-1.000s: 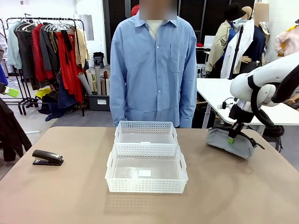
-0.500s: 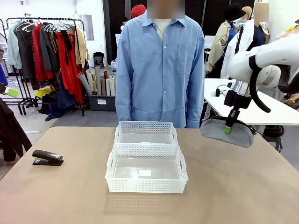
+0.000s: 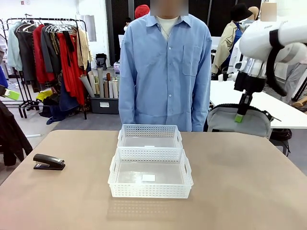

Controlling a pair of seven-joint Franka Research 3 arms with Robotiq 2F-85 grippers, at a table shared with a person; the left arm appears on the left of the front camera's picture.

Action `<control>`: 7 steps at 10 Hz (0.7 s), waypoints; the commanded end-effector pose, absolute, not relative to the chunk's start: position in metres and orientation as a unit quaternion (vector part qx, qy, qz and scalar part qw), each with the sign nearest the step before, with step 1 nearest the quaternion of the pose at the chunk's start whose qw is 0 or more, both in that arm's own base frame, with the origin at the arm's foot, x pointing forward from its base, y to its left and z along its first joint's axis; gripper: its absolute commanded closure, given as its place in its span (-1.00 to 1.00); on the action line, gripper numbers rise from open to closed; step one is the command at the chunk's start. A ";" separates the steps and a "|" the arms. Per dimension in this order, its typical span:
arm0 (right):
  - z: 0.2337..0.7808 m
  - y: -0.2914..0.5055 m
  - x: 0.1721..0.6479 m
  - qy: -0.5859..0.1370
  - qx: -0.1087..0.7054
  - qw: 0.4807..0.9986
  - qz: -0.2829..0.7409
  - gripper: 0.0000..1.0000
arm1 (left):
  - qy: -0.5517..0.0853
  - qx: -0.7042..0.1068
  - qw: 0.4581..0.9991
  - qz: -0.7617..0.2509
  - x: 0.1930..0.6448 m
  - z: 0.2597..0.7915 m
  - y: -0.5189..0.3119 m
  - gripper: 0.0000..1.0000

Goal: Distribute items into two baskets.
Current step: Pick up the Pencil pouch that the person points to.

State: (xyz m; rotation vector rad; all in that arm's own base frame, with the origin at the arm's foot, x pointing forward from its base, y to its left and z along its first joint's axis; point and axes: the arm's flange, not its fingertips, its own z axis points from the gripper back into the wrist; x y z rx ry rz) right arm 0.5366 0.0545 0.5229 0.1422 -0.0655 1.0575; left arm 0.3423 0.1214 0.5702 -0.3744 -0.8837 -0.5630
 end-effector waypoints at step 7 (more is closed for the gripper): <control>0.568 0.043 0.461 -0.059 0.060 0.845 0.529 1.00 | -0.425 -0.182 0.843 -0.275 0.343 0.571 0.122 -1.00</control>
